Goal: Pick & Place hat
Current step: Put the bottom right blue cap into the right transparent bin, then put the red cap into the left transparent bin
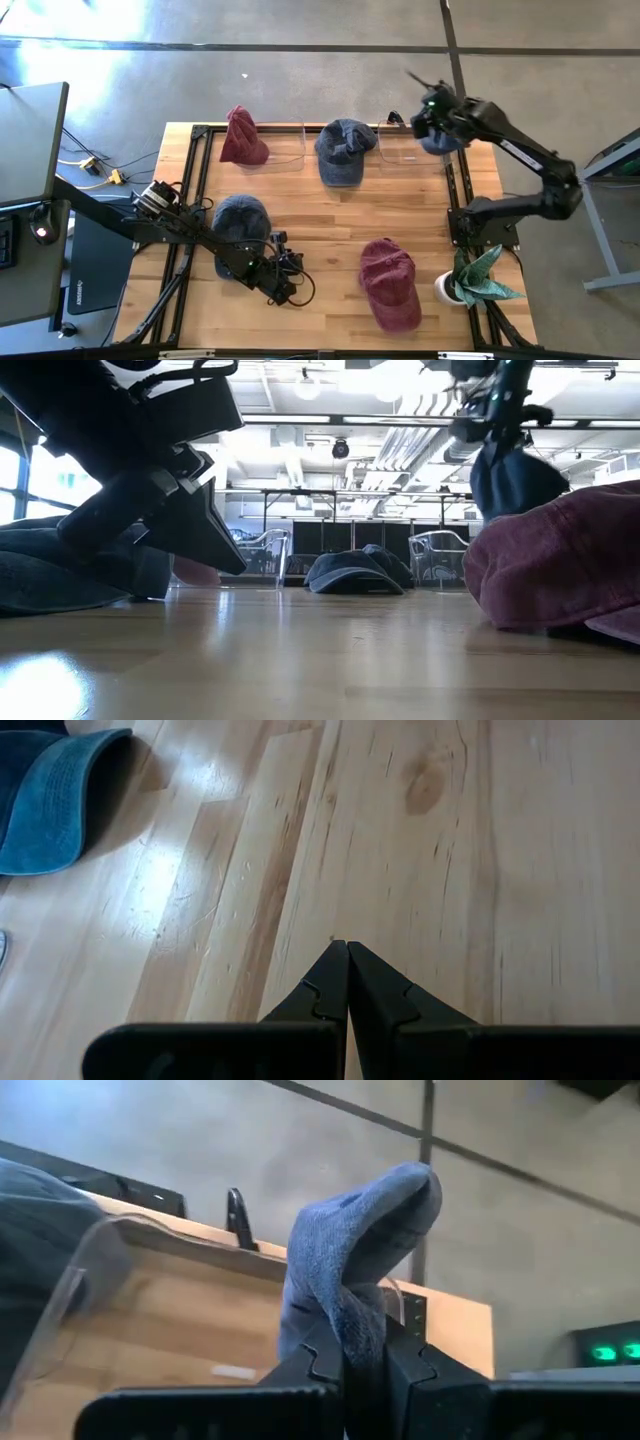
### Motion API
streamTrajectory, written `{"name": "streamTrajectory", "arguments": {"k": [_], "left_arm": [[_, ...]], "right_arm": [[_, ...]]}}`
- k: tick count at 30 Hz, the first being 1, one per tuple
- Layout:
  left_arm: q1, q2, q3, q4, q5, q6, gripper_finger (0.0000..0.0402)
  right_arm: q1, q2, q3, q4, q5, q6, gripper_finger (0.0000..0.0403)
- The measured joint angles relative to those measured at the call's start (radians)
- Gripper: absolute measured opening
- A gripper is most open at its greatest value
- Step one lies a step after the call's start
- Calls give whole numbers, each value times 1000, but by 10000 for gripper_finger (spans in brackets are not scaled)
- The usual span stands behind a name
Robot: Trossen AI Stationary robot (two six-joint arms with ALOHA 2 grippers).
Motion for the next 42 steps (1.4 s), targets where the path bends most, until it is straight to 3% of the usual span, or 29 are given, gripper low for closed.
{"name": "streamTrajectory", "arguments": {"k": [8, 14, 19, 25, 35, 42], "left_arm": [[0, 0, 0, 0, 1, 1, 0], [0, 0, 0, 0, 1, 1, 0], [0, 0, 0, 2, 1, 1, 0], [0, 0, 0, 2, 15, 1, 0], [0, 0, 0, 2, 14, 1, 0], [0, 0, 0, 2, 11, 1, 0]], "right_arm": [[-74, 144, 0, -35, -58, -1, 18], [-149, 196, 0, -83, -36, 0, 15], [-148, 220, 0, -79, 18, 41, 27], [-147, 277, 0, -140, 5, 53, 27], [-147, 303, 55, -212, -9, -9, 190], [-74, 289, 278, -348, 15, -46, 214]]}}
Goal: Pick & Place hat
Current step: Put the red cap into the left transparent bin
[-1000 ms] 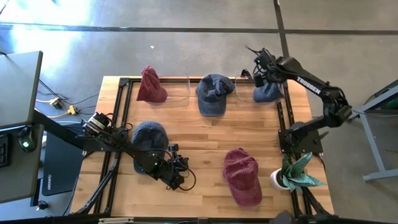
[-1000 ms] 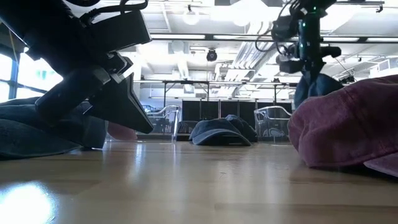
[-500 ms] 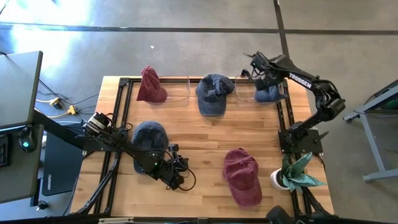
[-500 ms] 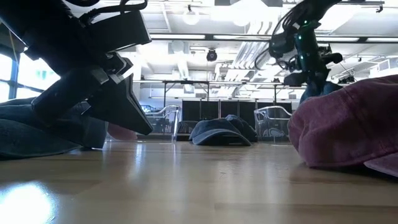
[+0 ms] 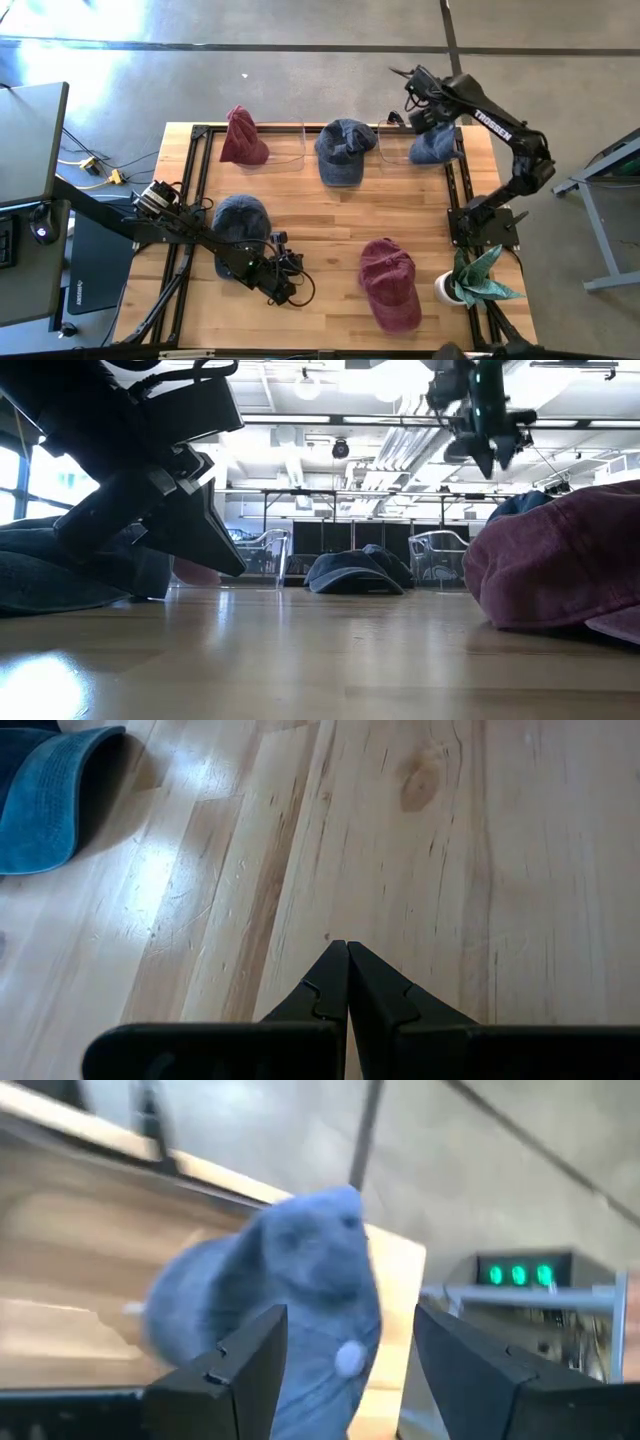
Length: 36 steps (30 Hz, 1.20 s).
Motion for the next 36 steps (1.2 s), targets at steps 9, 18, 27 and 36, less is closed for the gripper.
{"name": "streamTrajectory", "arguments": {"k": [9, 18, 27, 36], "left_arm": [[0, 0, 0, -1, 0, 4, 0], [-16, 0, -1, -82, 56, -15, 0], [-25, 0, -1, 4, 55, 26, 0], [-26, 0, -1, 10, 69, 38, 0]], "right_arm": [[482, -145, -92, 21, -297, 37, 198], [990, -250, -582, 600, -574, 130, 195], [1036, -129, -851, 1085, -543, 142, 219], [979, -21, -856, 1082, -768, -44, 200]]}}
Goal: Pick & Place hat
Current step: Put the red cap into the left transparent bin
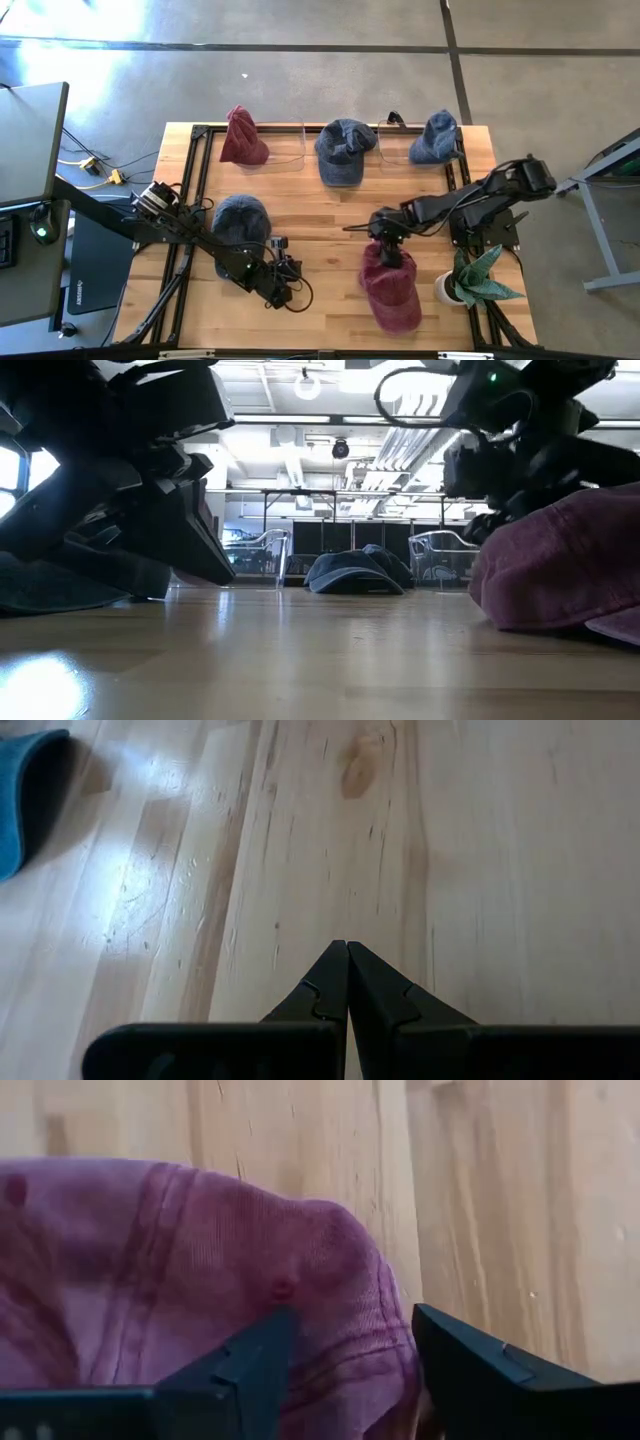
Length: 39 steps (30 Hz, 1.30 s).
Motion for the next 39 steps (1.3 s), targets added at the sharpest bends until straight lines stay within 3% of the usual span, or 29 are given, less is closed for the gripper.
{"name": "streamTrajectory", "arguments": {"k": [3, 6, 9, 13, 16, 18, 22, 29, 32, 36, 39], "left_arm": [[0, 0, 0, 0, 3, 0, 1], [0, 0, 0, -2, 4, 1, 0], [-1, 0, 5, -53, -8, 2, 1], [-39, -25, 60, -254, -114, -67, 1], [-78, -41, 121, -402, -216, -148, 1], [-104, -42, 152, -466, -260, -186, 0], [-152, -44, 182, -495, -323, -206, 1], [-178, -44, 189, -490, -356, -197, 1], [-176, -44, 189, -493, -382, -194, 1], [-177, -44, 189, -503, -390, -184, 0], [-177, -44, 189, -520, -379, -203, 1]], "right_arm": [[0, 18, 0, 9, -3, -50, 146], [-3, 17, 12, 9, 10, -59, 64], [-4, -2, 76, -42, 137, -90, 12], [31, -40, 242, -182, 488, -122, 32], [85, -47, 378, -252, 754, -195, 15], [122, -47, 441, -262, 857, -234, 7], [178, -46, 464, -198, 858, -227, 17], [289, -15, 292, 20, 678, -153, 7], [315, -17, 290, 85, 800, -197, 9], [279, -17, 342, 97, 1112, -363, 5], [235, -19, 378, 145, 1234, -487, 9]]}}
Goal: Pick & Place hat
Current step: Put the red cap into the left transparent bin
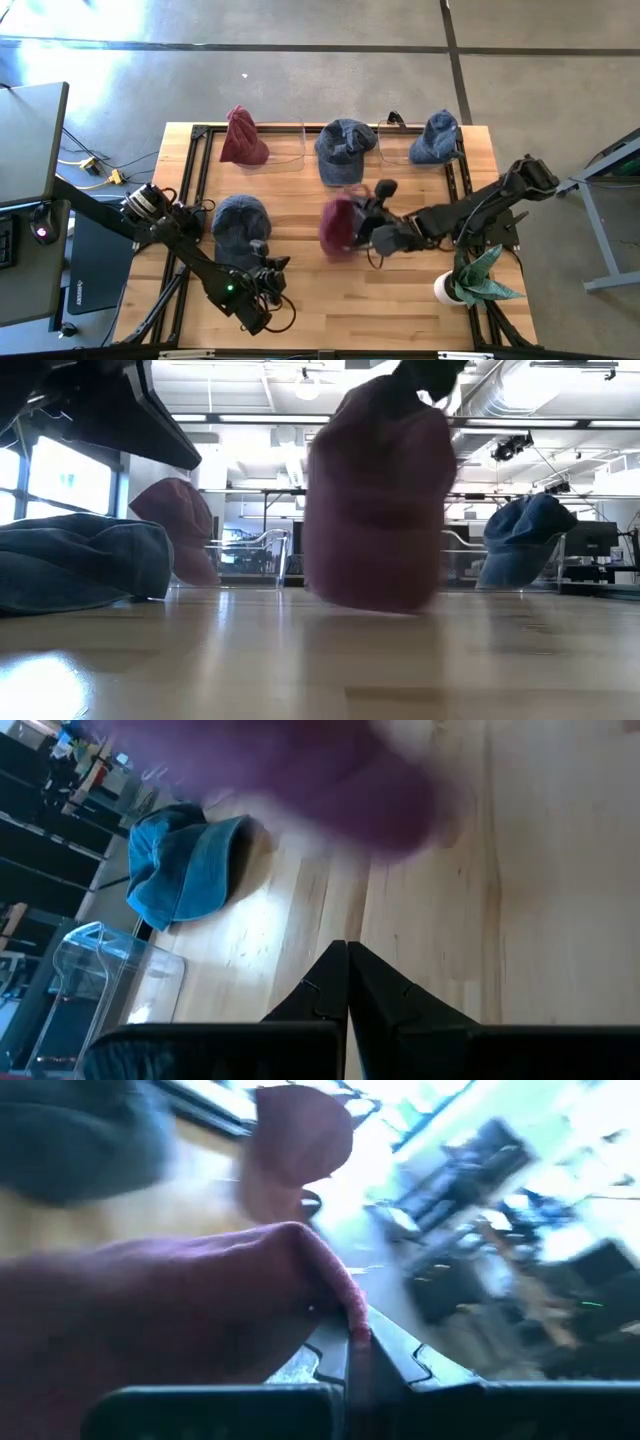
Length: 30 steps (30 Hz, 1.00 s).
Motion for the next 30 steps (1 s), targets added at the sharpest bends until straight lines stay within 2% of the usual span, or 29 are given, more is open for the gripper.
{"name": "streamTrajectory", "arguments": {"k": [1, 3, 9, 12, 16, 19, 23, 28, 30], "left_arm": [[-1, 0, 0, -6, 0, -8, 1], [-8, -3, 0, -11, 3, -16, 0], [-14, -10, -1, -10, 26, -18, 1], [-13, -10, -1, 1, 25, -17, 1], [-14, -10, -1, 5, 25, -17, 0], [-13, -10, -1, 9, 25, -14, 0], [-13, -10, -1, 14, 27, -13, 0], [2, -9, -1, 60, 12, -11, 0], [33, -9, -1, 61, 42, -26, 0]], "right_arm": [[-12, 0, 8, 8, 4, -23, 9], [-30, 0, 11, 16, -59, -40, 7], [-56, 16, -77, 55, -496, 131, 9], [-53, 53, -162, 182, -637, 180, 12], [-44, 76, -248, 340, -816, 156, 5], [-44, 78, -294, 398, -899, 166, 5], [-44, 81, -343, 494, -957, 279, 27], [-25, 110, -380, 506, -1023, 416, 95], [-10, 114, -378, 506, -1072, 465, 131]]}}
